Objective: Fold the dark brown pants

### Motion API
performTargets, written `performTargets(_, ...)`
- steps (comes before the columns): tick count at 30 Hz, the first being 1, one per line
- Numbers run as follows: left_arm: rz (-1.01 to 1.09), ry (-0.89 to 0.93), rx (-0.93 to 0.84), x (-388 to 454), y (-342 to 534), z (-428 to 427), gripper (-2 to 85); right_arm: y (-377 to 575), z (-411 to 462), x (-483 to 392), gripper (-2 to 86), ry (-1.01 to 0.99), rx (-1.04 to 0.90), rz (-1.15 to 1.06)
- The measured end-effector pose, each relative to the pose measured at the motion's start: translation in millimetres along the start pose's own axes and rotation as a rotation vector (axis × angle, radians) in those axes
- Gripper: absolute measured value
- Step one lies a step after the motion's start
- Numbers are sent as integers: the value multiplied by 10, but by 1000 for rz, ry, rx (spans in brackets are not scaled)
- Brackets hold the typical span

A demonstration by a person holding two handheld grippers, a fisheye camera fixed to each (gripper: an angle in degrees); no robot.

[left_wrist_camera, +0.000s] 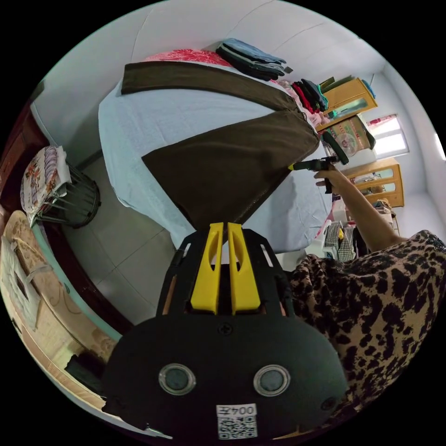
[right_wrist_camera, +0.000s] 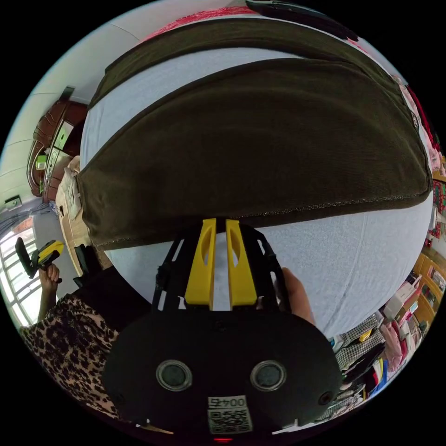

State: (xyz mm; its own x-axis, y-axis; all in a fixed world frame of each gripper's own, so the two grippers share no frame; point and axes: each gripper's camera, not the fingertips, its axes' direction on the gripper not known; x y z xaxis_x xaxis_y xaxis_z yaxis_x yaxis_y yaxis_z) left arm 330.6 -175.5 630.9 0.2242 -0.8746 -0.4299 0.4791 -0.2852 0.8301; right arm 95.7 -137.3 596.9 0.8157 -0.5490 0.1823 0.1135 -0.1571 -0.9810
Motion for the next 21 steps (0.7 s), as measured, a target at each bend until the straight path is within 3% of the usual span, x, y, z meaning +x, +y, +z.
performTargets(9, 78, 68, 17, 118, -508, 87, 18, -418, -221, -99, 38, 151, -104, -104)
performTargets(17, 169, 139, 25, 14, -1480, 75, 19, -653, -430, 181, 36, 1, -124, -3)
performTargets(21, 198, 150, 39, -60, -1939, 32, 21, -770, -507, 65, 37, 81, -154, -116)
